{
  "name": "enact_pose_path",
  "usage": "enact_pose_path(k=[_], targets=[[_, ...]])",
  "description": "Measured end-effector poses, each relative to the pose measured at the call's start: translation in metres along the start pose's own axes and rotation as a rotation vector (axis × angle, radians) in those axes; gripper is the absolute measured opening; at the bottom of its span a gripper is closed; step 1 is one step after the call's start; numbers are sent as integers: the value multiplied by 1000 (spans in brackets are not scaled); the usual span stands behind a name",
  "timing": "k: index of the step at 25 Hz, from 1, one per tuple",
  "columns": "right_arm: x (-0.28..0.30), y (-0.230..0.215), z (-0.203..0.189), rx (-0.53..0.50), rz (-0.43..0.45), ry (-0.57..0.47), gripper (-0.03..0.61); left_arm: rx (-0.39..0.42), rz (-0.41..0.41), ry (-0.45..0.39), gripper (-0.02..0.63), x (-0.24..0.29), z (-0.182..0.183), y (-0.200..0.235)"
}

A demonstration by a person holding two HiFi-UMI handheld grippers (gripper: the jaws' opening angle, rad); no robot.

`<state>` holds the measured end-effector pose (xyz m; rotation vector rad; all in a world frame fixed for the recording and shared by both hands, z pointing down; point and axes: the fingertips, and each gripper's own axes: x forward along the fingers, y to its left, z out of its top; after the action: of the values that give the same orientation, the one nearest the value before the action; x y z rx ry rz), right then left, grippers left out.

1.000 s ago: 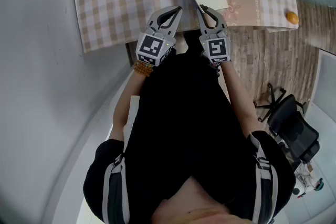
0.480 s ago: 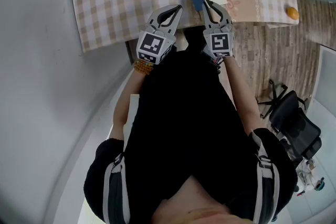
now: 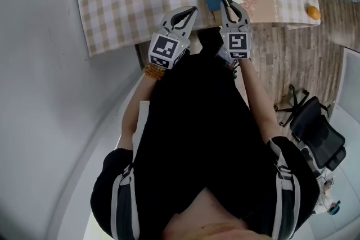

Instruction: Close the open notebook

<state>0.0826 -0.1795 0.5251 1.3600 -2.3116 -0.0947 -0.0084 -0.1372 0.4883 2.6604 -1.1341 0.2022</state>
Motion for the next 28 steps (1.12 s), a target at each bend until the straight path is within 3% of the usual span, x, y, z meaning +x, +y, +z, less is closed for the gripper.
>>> enact_pose_path(k=[16,28], targets=[[6,-22,-28,89,-44,73,28,-6,9,13,12,1,-5,3],[12,-30,-51,95,-56,133,40,-8,14,18,12,3,-6,5]])
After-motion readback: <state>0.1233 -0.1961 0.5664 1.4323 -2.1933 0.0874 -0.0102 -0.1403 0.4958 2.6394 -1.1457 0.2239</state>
